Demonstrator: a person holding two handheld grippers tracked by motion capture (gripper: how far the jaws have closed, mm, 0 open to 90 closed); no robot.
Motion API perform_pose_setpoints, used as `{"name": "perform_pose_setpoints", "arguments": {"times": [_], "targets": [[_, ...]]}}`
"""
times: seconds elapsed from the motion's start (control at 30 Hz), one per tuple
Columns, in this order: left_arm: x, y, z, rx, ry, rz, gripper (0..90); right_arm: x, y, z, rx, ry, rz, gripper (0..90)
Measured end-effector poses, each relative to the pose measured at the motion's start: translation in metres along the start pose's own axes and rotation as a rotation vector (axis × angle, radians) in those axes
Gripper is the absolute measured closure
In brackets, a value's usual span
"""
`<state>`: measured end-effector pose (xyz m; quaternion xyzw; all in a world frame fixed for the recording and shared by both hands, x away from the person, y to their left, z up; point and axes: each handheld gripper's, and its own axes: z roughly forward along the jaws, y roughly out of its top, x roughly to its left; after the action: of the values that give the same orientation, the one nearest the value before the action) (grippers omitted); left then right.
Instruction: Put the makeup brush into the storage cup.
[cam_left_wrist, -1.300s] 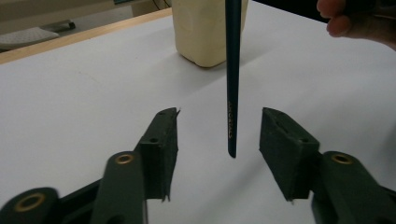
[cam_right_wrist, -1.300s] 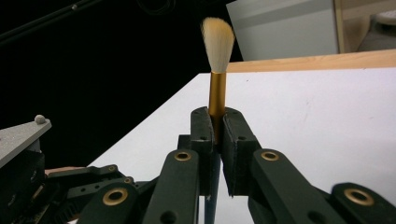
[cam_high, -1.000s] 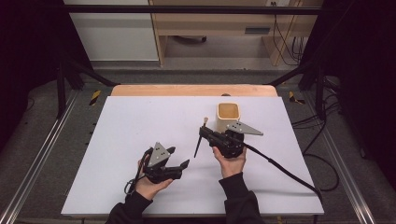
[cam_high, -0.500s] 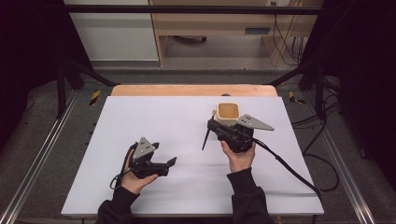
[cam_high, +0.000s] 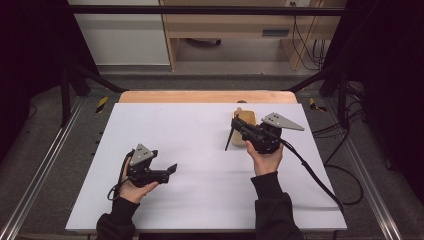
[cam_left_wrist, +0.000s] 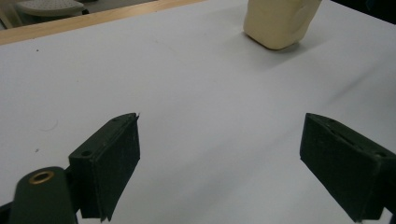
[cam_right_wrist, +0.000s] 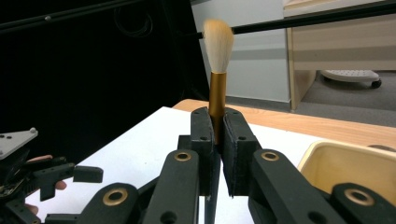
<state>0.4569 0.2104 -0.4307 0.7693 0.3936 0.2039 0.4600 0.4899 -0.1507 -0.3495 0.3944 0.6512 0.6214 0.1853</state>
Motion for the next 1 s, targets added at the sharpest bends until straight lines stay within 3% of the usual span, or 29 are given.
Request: {"name": "perform_pose_setpoints", "arguments": {"times": [0.43,1.0], "targets": [[0.014,-0.001,-0.007,-0.013,-0.002,-0.013,11.2,-0.012,0.020,0.005,-0.014,-0.046,-0.012,84.3],[0.015,-0.002,-0.007,-0.008,-0.005,-0.006,11.4,-0.027,0.040,0.014,-0.020,-0.111,-0.026,84.3]]}}
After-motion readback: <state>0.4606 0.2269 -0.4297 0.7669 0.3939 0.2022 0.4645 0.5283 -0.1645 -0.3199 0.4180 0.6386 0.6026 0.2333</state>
